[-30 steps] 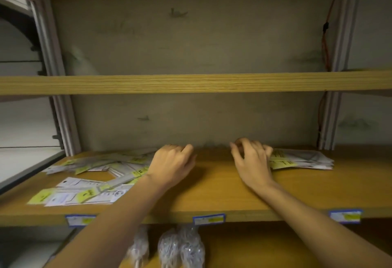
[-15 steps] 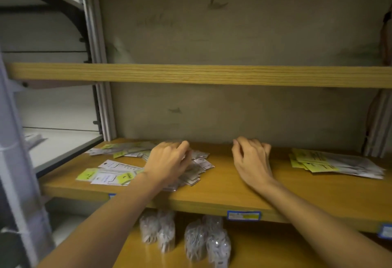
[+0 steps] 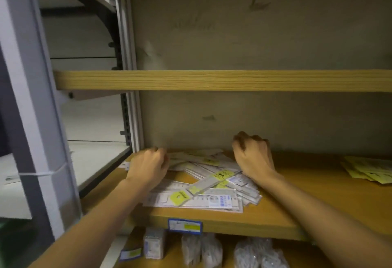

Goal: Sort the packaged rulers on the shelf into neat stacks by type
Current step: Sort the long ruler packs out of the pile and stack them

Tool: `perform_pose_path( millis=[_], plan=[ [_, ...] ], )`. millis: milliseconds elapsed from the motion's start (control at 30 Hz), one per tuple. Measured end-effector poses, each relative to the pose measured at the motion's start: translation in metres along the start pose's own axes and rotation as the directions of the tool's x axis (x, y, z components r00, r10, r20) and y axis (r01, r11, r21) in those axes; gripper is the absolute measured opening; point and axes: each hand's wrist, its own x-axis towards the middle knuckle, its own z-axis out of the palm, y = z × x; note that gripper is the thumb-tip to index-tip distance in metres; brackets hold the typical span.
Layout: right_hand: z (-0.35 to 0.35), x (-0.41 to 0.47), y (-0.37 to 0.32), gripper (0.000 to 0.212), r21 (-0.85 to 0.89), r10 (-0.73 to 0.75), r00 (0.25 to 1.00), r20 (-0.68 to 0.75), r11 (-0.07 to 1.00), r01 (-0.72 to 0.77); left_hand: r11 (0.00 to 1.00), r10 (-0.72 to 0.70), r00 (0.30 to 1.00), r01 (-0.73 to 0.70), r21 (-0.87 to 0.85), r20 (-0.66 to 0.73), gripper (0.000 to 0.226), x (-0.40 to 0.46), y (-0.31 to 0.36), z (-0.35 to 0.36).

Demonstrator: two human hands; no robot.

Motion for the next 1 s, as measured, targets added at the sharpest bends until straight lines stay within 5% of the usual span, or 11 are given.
perform_pose_path(
  millis=[400,633,1000],
  plan=[
    [0.033,0.018,-0.005,0.026,-0.047,0.083,0.997,0.009,0.996,-0.082,0.974,0.138,0.931,-0.065,-0.218,0.338,0.041,0.046,-0.009,0.038],
    [0.041,0.034,0.015,0.023,-0.124,0.091,0.987,0.130,0.989,-0.075,0.939,0.237,0.741,-0.010,-0.343,0.628,0.056,0.061,0.006,0.053],
    [0.047,0.051,0.019,0.026,-0.027,0.053,0.971,0.234,0.998,-0.048,0.886,0.264,0.766,0.047,-0.461,0.586,0.027,0.060,-0.002,0.046]
  ],
)
